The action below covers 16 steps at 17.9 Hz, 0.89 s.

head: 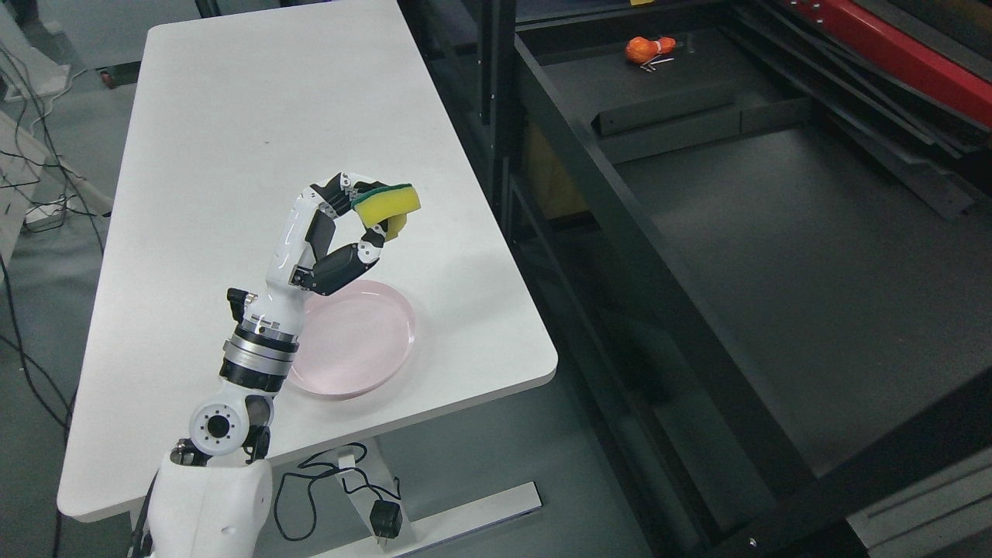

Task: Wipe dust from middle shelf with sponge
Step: 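Lift the sponge with the left hand and turn toward the shelf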

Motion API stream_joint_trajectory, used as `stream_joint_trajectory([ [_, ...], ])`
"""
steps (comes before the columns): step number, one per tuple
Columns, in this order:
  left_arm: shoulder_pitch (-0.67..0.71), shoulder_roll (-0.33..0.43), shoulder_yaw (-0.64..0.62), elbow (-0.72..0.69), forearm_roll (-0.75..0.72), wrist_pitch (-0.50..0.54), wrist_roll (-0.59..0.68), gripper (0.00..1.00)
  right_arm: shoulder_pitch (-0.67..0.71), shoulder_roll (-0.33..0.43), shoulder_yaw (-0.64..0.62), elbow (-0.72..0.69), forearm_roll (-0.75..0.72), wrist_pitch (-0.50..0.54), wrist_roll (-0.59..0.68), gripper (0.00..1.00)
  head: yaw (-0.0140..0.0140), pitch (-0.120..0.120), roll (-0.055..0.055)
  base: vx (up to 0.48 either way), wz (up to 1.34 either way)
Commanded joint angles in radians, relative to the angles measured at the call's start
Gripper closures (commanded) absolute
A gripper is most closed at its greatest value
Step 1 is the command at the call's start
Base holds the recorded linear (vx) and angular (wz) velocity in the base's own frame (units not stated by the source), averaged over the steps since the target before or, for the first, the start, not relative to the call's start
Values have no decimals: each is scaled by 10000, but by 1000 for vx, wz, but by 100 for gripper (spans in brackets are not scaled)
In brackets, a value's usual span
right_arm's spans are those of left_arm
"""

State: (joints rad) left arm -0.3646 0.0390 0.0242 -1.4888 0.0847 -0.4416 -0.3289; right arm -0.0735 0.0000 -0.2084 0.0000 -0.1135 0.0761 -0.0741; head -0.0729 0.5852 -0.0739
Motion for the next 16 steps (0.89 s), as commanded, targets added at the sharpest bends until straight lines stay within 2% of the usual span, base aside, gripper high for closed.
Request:
stream_joint_trajectory([
  [1, 561, -216, -471, -789, 994, 137, 37, 100, -1, -175, -2, -174, 0, 6, 5, 0, 0, 0, 0, -104, -507],
  [13, 1772, -216, -1222, -1356, 1285, -17, -24, 100, -1, -175, 13, -174, 0, 6, 5, 0, 0, 0, 0, -135, -481],
  [16, 2049, -216, -1758, -1433, 1285, -399, -70, 100, -1, -175, -2, -174, 0, 6, 5, 0, 0, 0, 0, -182, -471],
])
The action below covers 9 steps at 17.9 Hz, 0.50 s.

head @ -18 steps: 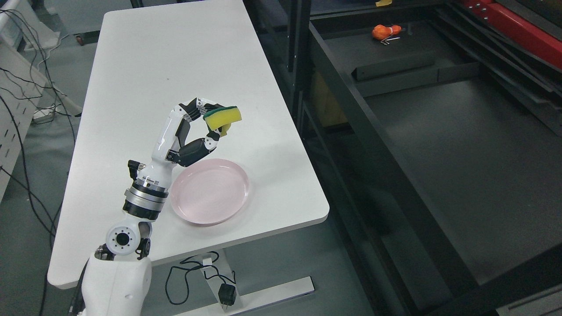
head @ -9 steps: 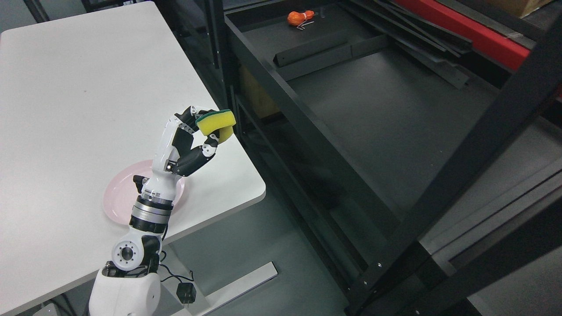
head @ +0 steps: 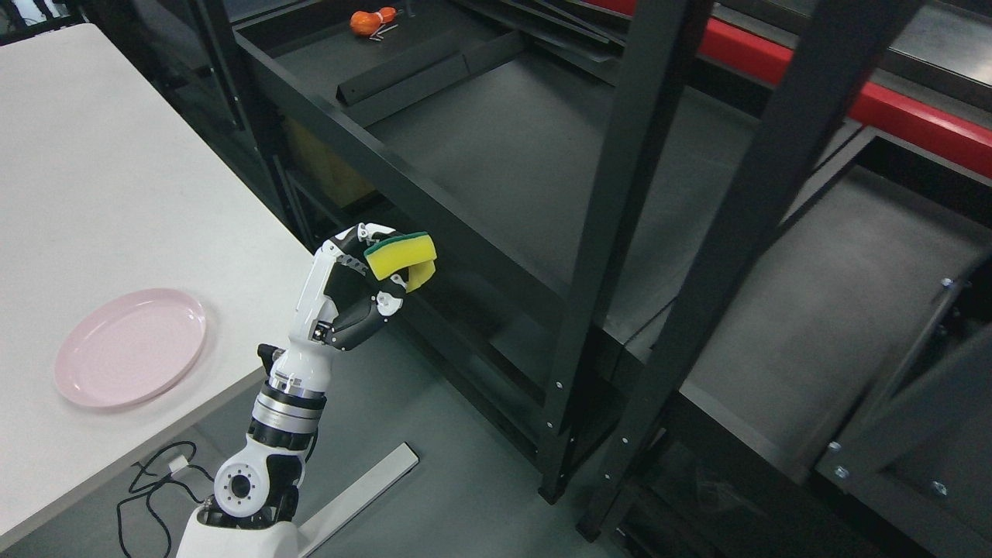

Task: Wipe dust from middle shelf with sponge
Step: 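Lift the sponge with the left hand and turn toward the shelf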

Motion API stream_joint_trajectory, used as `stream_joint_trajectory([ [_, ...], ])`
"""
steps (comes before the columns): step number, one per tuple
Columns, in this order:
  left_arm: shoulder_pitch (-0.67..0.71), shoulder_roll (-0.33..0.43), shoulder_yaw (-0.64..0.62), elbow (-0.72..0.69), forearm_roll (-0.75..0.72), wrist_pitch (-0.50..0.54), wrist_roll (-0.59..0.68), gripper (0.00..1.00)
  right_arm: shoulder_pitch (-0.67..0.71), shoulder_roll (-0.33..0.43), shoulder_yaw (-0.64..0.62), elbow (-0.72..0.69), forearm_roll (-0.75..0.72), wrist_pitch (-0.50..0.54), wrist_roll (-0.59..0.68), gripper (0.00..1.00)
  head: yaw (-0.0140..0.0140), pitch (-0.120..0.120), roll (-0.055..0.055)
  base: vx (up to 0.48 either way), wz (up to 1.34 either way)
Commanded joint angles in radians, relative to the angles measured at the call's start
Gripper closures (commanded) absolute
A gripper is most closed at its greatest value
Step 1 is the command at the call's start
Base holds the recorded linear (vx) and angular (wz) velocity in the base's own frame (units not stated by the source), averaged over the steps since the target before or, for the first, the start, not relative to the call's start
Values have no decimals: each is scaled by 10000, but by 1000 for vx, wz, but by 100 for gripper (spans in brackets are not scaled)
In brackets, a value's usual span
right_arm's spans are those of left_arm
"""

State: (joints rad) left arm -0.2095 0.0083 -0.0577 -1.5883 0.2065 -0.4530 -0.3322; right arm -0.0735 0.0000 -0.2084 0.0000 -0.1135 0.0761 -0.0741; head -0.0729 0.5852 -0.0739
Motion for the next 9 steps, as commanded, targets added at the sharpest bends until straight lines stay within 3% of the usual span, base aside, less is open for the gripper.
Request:
stream_joint_trajectory([
  [1, 515, 92, -1093, -454, 52, -378, -53, 100, -1, -175, -3, -174, 0, 6, 5, 0, 0, 0, 0, -188, -459],
  [9, -234, 92, -2703, -500, -86, -563, -881, 99, -1, -175, -3, -174, 0, 6, 5, 0, 0, 0, 0, -180, -503],
])
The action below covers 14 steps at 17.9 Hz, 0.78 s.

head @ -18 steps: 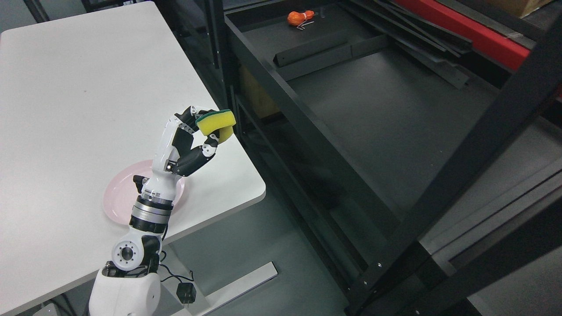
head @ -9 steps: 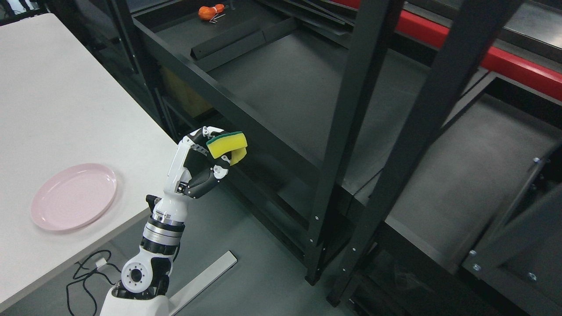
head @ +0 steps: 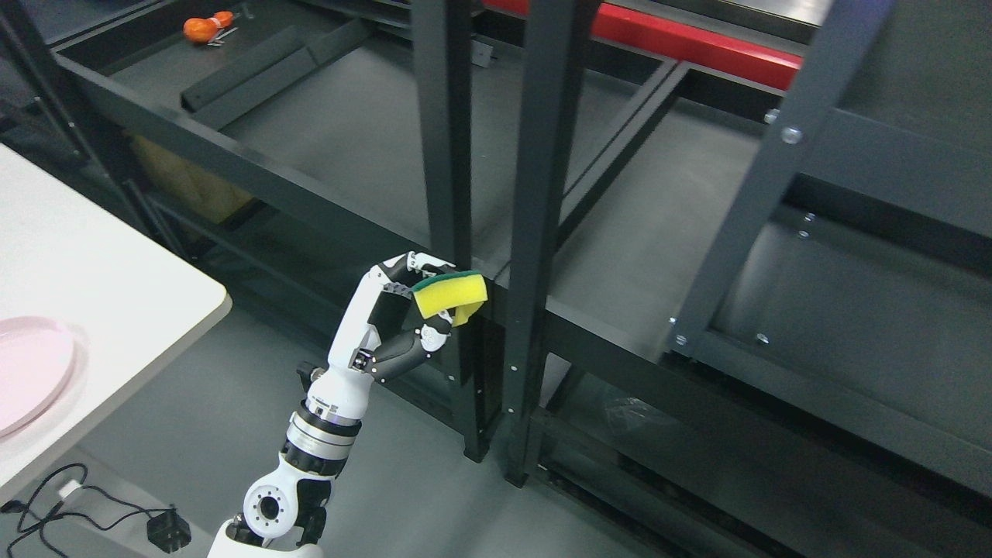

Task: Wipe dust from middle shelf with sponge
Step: 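Lift the sponge with the left hand and turn toward the shelf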

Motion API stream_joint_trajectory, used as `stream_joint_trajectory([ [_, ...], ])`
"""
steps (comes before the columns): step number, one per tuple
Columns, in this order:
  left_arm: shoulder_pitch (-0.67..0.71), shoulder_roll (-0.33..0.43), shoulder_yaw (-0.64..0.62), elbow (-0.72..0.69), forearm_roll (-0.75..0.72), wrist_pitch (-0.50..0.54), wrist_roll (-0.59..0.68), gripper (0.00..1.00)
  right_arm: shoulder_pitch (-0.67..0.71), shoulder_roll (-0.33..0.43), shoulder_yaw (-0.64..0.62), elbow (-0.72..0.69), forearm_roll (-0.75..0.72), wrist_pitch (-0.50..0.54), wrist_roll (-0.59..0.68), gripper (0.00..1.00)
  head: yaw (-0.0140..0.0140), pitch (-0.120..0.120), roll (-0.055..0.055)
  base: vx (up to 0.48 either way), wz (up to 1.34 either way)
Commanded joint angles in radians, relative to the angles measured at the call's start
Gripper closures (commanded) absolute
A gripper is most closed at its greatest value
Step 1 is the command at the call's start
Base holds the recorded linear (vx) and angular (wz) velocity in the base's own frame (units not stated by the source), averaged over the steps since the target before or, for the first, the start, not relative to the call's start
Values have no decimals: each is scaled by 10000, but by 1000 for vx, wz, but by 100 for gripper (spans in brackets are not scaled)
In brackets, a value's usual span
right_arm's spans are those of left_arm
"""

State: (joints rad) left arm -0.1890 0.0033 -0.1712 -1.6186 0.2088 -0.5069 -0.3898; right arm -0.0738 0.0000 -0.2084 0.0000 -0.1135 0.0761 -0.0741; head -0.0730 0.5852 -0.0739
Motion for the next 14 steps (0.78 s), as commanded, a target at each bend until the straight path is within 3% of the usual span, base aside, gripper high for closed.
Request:
stream_joint_trajectory([
  [1, -669, 142, -1798, -197, -231, -23, -305, 99, 2, -175, -2, -174, 0, 6, 5, 0, 0, 0, 0, -178, -599],
  [6, -2248, 142, -2687, -75, -2162, 23, -443, 99, 2, -175, -2, -174, 0, 6, 5, 0, 0, 0, 0, -161, -676],
  [14, -4382, 142, -4331, 95, -2380, 820, -397, 99, 2, -175, -2, -174, 0, 6, 5, 0, 0, -7, 0, -94, -664],
])
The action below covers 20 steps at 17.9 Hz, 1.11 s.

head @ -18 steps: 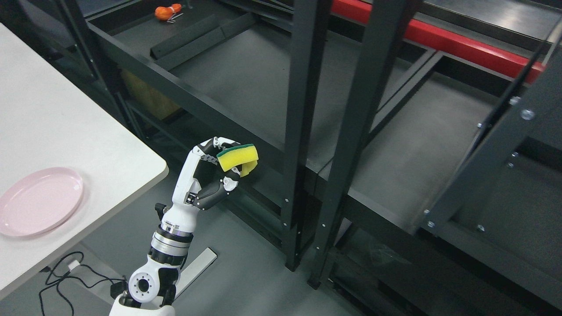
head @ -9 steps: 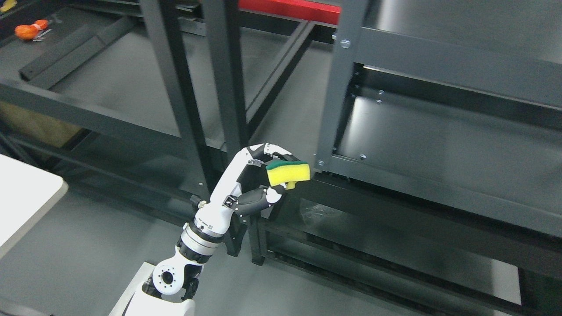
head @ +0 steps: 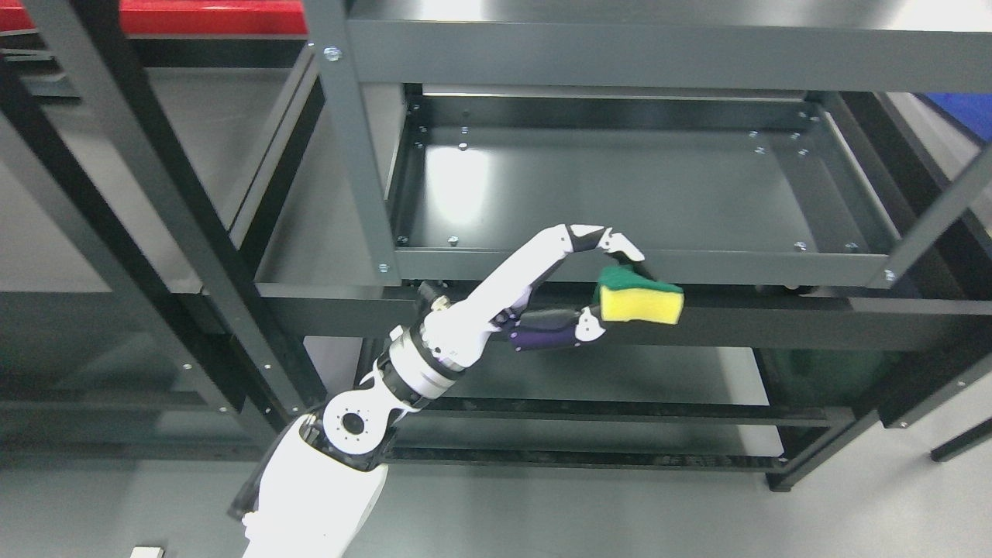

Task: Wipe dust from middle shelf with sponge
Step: 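Lift the sponge with the left hand and turn toward the shelf, then extend the left arm to reach the sponge into the middle shelf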

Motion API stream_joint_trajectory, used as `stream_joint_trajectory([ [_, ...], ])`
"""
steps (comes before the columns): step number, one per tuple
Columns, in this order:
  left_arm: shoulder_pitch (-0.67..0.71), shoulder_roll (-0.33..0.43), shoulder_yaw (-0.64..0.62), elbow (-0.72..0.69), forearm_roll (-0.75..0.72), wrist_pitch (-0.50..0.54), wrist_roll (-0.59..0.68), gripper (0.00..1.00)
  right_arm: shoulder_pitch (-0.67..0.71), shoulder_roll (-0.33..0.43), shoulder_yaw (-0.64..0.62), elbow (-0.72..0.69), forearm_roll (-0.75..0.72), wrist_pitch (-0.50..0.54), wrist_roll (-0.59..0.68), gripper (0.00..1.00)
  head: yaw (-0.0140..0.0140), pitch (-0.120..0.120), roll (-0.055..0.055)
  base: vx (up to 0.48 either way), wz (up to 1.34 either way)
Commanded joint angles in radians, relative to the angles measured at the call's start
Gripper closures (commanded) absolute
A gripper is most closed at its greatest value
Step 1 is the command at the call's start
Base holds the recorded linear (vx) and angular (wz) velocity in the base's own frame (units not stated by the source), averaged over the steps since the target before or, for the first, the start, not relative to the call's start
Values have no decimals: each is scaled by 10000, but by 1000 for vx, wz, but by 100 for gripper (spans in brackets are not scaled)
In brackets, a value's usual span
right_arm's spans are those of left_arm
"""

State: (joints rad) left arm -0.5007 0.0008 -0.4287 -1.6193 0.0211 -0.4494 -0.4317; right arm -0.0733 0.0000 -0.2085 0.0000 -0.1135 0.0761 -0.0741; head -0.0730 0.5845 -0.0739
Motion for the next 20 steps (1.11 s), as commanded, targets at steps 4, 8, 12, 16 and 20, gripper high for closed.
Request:
stream_joint_trajectory([
  [4, -3149, 166, -2461, 270, -503, 842, 7, 99, -3, -175, -2, -175, 0, 6, 5, 0, 0, 0, 0, 12, -134],
  [8, -5756, 166, -3259, 1081, -487, 1380, 38, 98, -3, -175, -2, -175, 0, 6, 5, 0, 0, 0, 0, 15, 46],
  [12, -7781, 166, -4606, 1756, -533, 1518, 68, 99, -3, -175, -2, -175, 0, 6, 5, 0, 0, 0, 0, 1, 27],
  [16, -10435, 166, -5207, 3136, -2077, 1534, -39, 99, -3, -175, -2, -175, 0, 6, 5, 0, 0, 0, 0, 16, 37],
  [20, -12001, 166, -6723, 3859, -2558, 1488, -162, 98, -3, -175, -2, -175, 0, 6, 5, 0, 0, 0, 0, 35, -34],
])
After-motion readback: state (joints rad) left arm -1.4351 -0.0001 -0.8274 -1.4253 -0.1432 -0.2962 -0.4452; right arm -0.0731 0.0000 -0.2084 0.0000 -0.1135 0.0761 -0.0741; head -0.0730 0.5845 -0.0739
